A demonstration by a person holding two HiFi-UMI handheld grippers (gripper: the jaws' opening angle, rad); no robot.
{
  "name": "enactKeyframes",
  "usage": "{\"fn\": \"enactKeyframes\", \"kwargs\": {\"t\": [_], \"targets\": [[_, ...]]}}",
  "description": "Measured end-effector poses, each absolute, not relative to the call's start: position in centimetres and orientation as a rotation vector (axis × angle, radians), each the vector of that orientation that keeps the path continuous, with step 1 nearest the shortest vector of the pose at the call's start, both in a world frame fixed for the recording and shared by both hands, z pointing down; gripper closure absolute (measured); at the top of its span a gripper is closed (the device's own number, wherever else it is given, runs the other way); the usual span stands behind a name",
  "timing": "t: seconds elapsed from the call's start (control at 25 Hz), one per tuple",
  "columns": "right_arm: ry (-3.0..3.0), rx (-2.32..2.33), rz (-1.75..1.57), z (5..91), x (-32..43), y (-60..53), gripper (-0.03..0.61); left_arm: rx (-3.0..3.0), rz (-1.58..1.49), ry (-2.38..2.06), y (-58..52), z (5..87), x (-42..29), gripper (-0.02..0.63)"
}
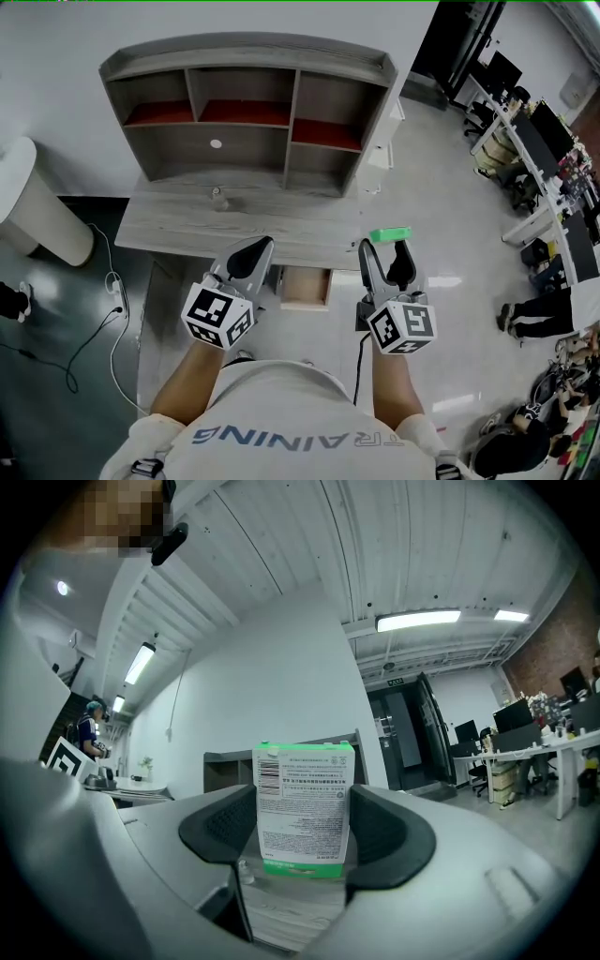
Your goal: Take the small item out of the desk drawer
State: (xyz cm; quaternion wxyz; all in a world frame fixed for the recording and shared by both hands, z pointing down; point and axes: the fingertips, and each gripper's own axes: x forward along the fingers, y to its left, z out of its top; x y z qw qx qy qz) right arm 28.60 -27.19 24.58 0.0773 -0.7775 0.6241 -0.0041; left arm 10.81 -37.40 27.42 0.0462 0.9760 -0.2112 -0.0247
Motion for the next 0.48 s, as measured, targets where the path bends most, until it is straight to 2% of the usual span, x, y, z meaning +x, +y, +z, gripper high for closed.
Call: {"fn": "enactKeyframes", "kwargs": {"t": [0.48], "targets": [[1.901, -2.326, -0.038, 24.8, 27.5, -28.6, 0.255, 2.958, -0.052, -0.632, -38.2, 27.9, 10.1, 0.612]]}}
